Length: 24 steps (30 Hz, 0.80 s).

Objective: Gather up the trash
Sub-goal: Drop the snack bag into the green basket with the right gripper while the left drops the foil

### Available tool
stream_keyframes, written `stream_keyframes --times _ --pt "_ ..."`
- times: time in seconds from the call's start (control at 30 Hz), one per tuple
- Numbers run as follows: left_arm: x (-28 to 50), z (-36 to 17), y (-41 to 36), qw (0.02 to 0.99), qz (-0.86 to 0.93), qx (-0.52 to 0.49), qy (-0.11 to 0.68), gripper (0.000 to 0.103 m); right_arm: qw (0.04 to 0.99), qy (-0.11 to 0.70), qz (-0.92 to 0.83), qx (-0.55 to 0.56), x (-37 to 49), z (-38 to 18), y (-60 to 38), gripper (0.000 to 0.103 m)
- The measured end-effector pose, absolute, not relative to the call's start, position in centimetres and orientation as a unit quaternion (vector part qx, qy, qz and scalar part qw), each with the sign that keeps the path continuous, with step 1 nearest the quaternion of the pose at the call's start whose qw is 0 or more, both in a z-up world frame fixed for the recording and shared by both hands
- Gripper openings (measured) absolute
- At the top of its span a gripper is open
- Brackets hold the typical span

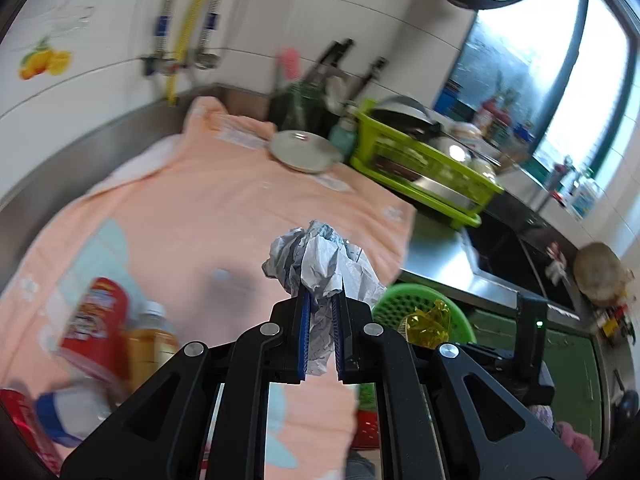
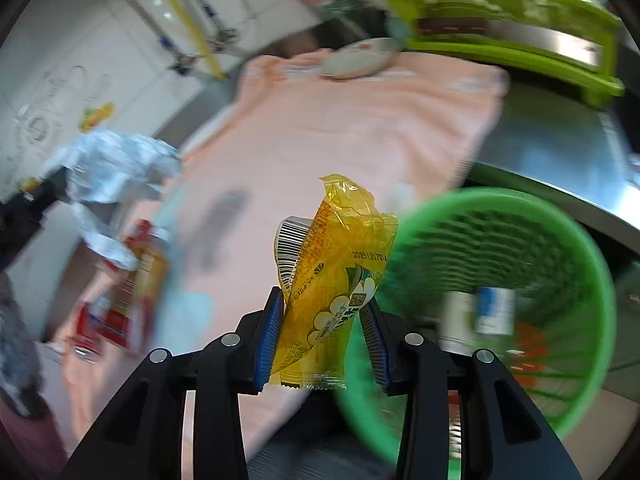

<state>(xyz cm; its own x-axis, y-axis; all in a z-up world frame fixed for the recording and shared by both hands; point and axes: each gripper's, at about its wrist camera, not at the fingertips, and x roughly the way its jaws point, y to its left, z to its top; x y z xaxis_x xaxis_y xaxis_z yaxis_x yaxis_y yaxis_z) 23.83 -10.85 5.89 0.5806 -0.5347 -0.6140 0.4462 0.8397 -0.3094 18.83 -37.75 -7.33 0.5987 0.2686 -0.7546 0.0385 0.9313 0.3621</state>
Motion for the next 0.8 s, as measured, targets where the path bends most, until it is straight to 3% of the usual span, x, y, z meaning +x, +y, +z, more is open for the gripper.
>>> stream_keyframes --times 0.3,0.4,0.8 --pt "21.8 3.7 -19.1 0.857 -0.331 -0.042 0.393 0.009 0.868 0.475 -0.010 0.144 15.1 -11.2 -44.4 0.040" --pt "21.1 2.7 -21.7 0.848 -0.344 -0.030 0.402 0.009 0.867 0.476 -0.020 0.149 14.3 -11.9 -45.7 0.054" --pt "20.5 -3.2 -28.4 0.808 -0.364 -0.013 0.463 0.010 0.881 0.442 -0.033 0.164 11.0 -10.9 -48.1 0.067"
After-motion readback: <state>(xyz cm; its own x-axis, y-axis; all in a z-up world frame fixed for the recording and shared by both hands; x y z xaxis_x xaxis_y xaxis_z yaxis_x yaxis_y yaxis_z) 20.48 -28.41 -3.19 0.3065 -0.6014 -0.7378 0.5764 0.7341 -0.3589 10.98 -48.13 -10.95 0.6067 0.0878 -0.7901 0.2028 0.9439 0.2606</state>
